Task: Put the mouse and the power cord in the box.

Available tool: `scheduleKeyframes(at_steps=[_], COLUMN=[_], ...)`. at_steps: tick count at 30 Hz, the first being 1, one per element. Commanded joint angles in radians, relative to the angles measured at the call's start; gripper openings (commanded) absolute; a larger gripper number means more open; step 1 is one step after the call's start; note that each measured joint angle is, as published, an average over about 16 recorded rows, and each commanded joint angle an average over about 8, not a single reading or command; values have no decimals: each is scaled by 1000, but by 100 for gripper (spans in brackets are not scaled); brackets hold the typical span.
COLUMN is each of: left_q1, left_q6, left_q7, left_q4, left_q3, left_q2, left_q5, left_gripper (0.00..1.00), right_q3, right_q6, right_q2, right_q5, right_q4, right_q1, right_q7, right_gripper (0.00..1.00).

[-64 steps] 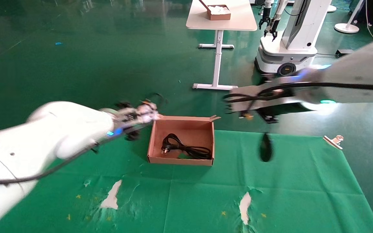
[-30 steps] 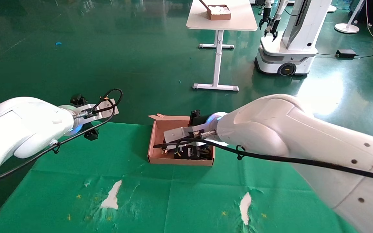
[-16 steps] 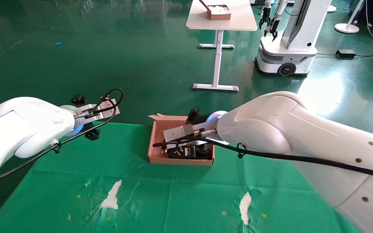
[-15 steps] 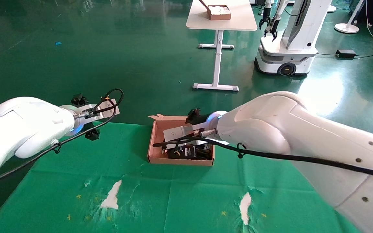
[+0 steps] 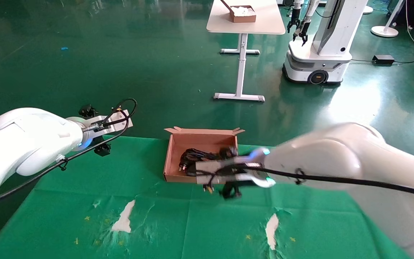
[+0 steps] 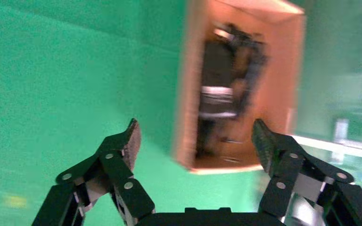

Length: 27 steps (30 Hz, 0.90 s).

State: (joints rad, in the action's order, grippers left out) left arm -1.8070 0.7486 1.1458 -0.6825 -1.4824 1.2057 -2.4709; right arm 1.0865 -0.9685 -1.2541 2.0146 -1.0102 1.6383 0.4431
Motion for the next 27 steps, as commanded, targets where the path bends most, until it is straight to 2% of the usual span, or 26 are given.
scheduleKeyframes(at_steps=[1,20,27], left_q1=[0,1,53], left_q6=[0,1,54], left_q7=[0,-2,-69], left_q4=[0,-1,-43], left_q3=[0,2,87], left_q2=[0,-1,-43], left_q5=[0,3,126], left_gripper=[100,100,100], right_q3=[-32,-338,-450], right_q6=[-21,-221,-294], right_q2=[26,269,359], right_q5=[-51,-538,-716], right_q4=[-11,-115,-153], right_q1=[-23,-236,-314], right_q7=[-10,-107,-142], right_gripper=[100,100,100])
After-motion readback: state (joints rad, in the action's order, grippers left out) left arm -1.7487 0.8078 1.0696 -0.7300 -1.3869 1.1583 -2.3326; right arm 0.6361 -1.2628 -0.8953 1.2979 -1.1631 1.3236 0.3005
